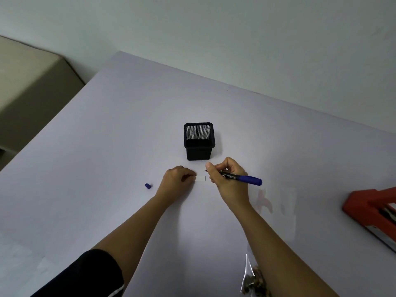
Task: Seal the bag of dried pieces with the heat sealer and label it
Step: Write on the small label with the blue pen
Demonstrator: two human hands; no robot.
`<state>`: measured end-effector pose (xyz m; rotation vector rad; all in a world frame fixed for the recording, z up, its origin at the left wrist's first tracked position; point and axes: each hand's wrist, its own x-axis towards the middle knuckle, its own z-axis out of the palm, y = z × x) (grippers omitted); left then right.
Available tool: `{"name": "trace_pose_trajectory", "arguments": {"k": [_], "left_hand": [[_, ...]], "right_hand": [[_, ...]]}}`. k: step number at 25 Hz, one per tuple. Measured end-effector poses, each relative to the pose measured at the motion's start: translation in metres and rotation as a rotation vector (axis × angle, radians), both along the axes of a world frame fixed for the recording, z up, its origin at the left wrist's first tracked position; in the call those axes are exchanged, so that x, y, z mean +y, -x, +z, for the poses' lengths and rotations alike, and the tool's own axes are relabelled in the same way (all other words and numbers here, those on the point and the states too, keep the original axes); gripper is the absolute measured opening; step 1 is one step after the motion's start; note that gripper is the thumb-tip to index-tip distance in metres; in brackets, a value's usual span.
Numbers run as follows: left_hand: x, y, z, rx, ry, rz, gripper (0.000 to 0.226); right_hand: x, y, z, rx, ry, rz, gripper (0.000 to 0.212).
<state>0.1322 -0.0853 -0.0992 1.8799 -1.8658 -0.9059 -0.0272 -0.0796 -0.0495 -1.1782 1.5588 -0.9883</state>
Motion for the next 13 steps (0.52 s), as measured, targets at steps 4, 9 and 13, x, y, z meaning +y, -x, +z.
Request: {"name": "trace_pose_trajectory", "arguments": {"k": [4, 9, 13], "left_hand": [[0.0004, -0.0027, 0.0012, 0.012, 0.002, 0.012, 0.023], [0.0006, -0.0064, -0.0002, 0.024, -0.013, -0.028, 0.025], [-0.0007, -0.0092, -0.0013, 0.037, 0.037, -0.031, 0.021]], "right_hand": [[0.0034, 0.0051, -0.0052, -0.021, -0.025, -0.012, 0.022], [-0.0003, 0.0078, -0.0065, 0.011, -0.035, -0.019, 0.021], [-0.0013, 0.0061, -0.0103, -0.005, -0.047, -0.009, 0.021]]}}
